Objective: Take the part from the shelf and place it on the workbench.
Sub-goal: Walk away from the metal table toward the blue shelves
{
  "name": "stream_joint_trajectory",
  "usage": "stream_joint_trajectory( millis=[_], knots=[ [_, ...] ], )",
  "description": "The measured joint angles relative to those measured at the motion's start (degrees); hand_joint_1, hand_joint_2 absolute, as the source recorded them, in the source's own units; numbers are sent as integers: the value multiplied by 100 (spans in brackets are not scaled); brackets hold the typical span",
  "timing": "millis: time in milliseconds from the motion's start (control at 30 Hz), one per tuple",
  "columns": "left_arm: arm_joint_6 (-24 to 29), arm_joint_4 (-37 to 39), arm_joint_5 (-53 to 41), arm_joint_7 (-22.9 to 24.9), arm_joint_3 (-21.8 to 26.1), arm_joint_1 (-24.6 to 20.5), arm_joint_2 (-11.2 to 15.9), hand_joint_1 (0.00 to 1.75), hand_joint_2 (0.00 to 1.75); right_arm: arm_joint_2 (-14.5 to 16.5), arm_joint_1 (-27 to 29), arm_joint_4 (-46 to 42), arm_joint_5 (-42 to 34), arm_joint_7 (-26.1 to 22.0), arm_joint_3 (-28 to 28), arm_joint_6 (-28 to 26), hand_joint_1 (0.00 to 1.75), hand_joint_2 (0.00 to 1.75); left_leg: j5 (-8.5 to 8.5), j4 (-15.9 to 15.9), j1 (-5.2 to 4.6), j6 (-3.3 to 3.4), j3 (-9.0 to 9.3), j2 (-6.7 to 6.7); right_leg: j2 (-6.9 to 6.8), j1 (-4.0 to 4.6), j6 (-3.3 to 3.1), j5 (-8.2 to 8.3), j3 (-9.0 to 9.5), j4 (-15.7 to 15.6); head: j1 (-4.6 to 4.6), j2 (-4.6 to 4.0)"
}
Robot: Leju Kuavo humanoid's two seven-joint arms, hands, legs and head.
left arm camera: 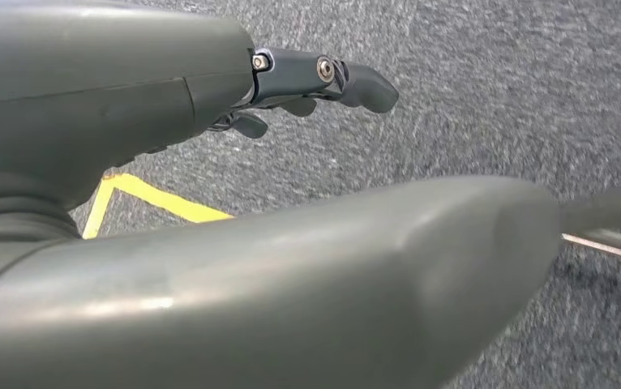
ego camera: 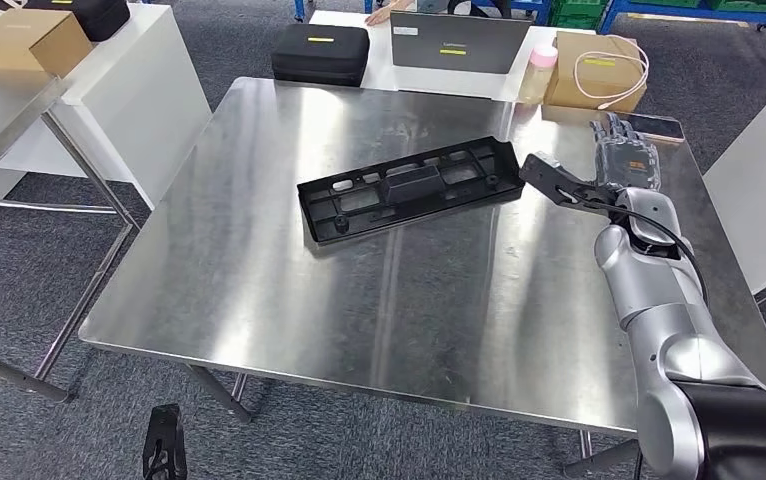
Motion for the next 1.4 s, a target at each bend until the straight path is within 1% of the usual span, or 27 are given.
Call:
stream_joint_trajectory(
  millis=[67, 133, 200, 233, 267, 333, 400, 467, 500, 567, 633, 667, 700, 733, 767, 800, 867, 933, 1000, 1033, 1100, 1167, 1200, 1233, 1267, 1333, 1400],
  knots=[
    [-1, 0, 1, 5, 4, -5, -3, 0, 0, -4, -8, 2, 6, 9, 4, -5, 0, 0, 164, -104, 33, 41, -63, 17, -4, 22, -22, -253, -148, 275, 19, 0],
    [-2, 0, 1, 8, 9, 3, -9, 0, 0, -14, -8, 9, 8, 11, 5, -9, 0, 0, 280, -126, 43, 59, -184, 20, -7, 4, -81, -725, -376, 963, 39, 0],
    [-3, 0, 2, 11, 19, 14, -12, 0, 0, -12, 16, 22, 9, 13, 5, -12, 0, 0, 380, -121, 38, 38, -324, 19, -7, -19, -33, -968, -475, 1549, 46, -1],
    [-5, 0, 2, 11, 25, 15, -12, 0, 0, -12, 27, 27, 9, 16, 5, -14, 0, 0, 432, -117, 39, 24, -397, 20, -8, -31, 28, -946, -403, 1601, 51, -1],
    [-9, 0, 1, 8, 30, 16, -12, 0, 0, -13, 31, 29, 9, 21, 5, -17, 0, 0, 483, -114, 41, 7, -463, 21, -9, -45, 97, -847, -226, 1437, 51, -1],
    [-19, 0, -9, -4, 42, 17, -12, 0, 0, -20, 28, 30, 3, 37, 5, -29, 0, 0, 576, -97, 36, -44, -577, 21, -16, -71, 186, -680, 354, 660, 54, 0],
    [-23, 0, -34, -13, 52, 17, -13, 0, 0, -41, 42, 31, -10, 45, 4, -51, 0, 0, 670, -79, 20, -108, -646, 21, -14, -36, 143, -690, 761, 20, 39, 1],
    [-24, 1, -60, -9, 55, 24, -15, 0, 0, -71, 76, 32, -22, 44, 1, -75, 0, 0, 756, -71, 7, -158, -682, 14, -7, -1, 58, -705, 785, -104, 22, 0],
    [-23, 1, -67, -7, 55, 27, -15, 0, 0, -83, 90, 34, -26, 42, -2, -86, 0, 0, 749, -53, 14, -184, -711, 3, -11, -38, 16, -673, 751, -97, 24, -1],
    [-22, 1, -73, 0, 56, 30, -13, 0, 0, -94, 107, 36, -28, 33, -4, -103, 0, 0, 459, 188, 40, -252, -830, -26, -20, -105, -124, -573, 659, -91, 10, -1],
    [-22, 0, -75, 5, 57, 29, -12, 0, 0, -97, 111, 37, -28, 28, -5, -112, 0, 0, -106, 840, 82, -323, -1028, -45, -23, -114, -222, -456, 540, -88, -1, -1],
    [-22, 0, -75, 8, 57, 29, -12, 0, 0, -98, 116, 37, -28, 28, -5, -115, 0, 0, -328, 1233, 103, -351, -1118, -48, -22, -109, -231, -400, 471, -84, -3, -1],
    [-22, 1, -75, 12, 57, 30, -12, 0, 0, -101, 123, 37, -28, 28, -5, -116, 0, 0, -435, 1531, 124, -371, -1159, -48, -20, -105, -224, -348, 404, -80, -2, -1],
    [-23, 1, -75, 16, 57, 29, -12, 0, 0, -104, 132, 37, -28, 28, -5, -117, 0, 0, -421, 1661, 144, -385, -1113, -46, -18, -104, -210, -295, 334, -73, -3, -1],
    [-23, 1, -75, 20, 58, 27, -12, 0, 0, -109, 140, 37, -28, 28, -5, -118, 0, 0, -309, 1561, 161, -389, -955, -46, -16, -106, -189, -248, 268, -64, -3, -1],
    [-24, 1, -75, 22, 58, 22, -12, 0, 0, -114, 144, 37, -28, 28, -5, -118, 0, 0, -171, 1277, 175, -384, -705, -46, -13, -109, -165, -207, 212, -53, -4, -1],
    [-24, 0, -75, 22, 61, 3, -12, 0, 0, -130, 141, 36, -28, 28, -8, -121, 0, 0, -84, 486, 183, -355, -134, -68, -13, -104, -96, -132, 130, -35, -2, 0],
    [-22, 0, -75, 27, 62, -6, -12, 0, 0, -143, 133, 34, -28, 28, -11, -126, 0, 0, -140, 66, 146, -305, 123, -97, -21, -96, -1, -48, 96, -46, 7, 1],
    [-19, 1, -75, 36, 64, -4, -13, 0, 0, -148, 137, 35, -27, 29, -12, -129, 0, 0, -61, 8, 112, -218, 100, -96, -26, -86, 95, 31, 72, -72, 12, 0],
    [-17, 1, -75, 40, 67, -10, -17, 0, 0, -154, 143, 36, -27, 30, -13, -131, 0, 0, 5, -16, 106, -169, 60, -84, -25, -84, 113, -11, 27, -36, 6, 0],
    [-10, 1, -75, 45, 72, -23, -25, 0, 0, -173, 153, 38, -26, 34, -14, -134, 0, 0, 161, -61, 105, -66, -66, -59, -24, -76, 56, -365, -157, 333, 35, -1],
    [-5, 0, -75, 49, 77, -30, -30, 0, 0, -183, 166, 38, -21, 49, -16, -135, 0, 0, 297, -56, 79, -14, -246, -48, -21, -81, -18, -859, -388, 1079, 67, 0],
    [-5, 0, -75, 50, 79, -30, -32, 0, 0, -186, 177, 39, -16, 62, -16, -135, 0, 0, 368, -53, 67, -10, -340, -45, -20, -78, -8, -993, -450, 1427, 71, 0],
    [-4, 0, -75, 50, 80, -29, -35, 0, 0, -187, 188, 40, -12, 75, -16, -135, 0, 0, 440, -50, 55, -8, -436, -43, -20, -74, 29, -1015, -443, 1642, 75, 0],
    [-3, 0, -75, 51, 81, -29, -39, 0, 0, -187, 196, 40, -7, 90, -16, -135, 0, 0, 512, -48, 43, -10, -528, -42, -20, -70, 80, -937, -344, 1669, 80, -1],
    [-2, 0, -75, 52, 82, -32, -45, 0, 0, -187, 199, 40, 10, 128, -16, -135, 0, 0, 654, -43, 22, -26, -694, -42, -20, -60, 142, -709, 129, 1182, 82, -1],
    [-1, 0, -75, 56, 85, -38, -50, 0, 0, -190, 191, 36, 44, 191, -15, -135, 0, 0, 783, -42, -1, -68, -800, -45, -20, -9, 84, -746, 733, 332, 73, -1]
  ],
)
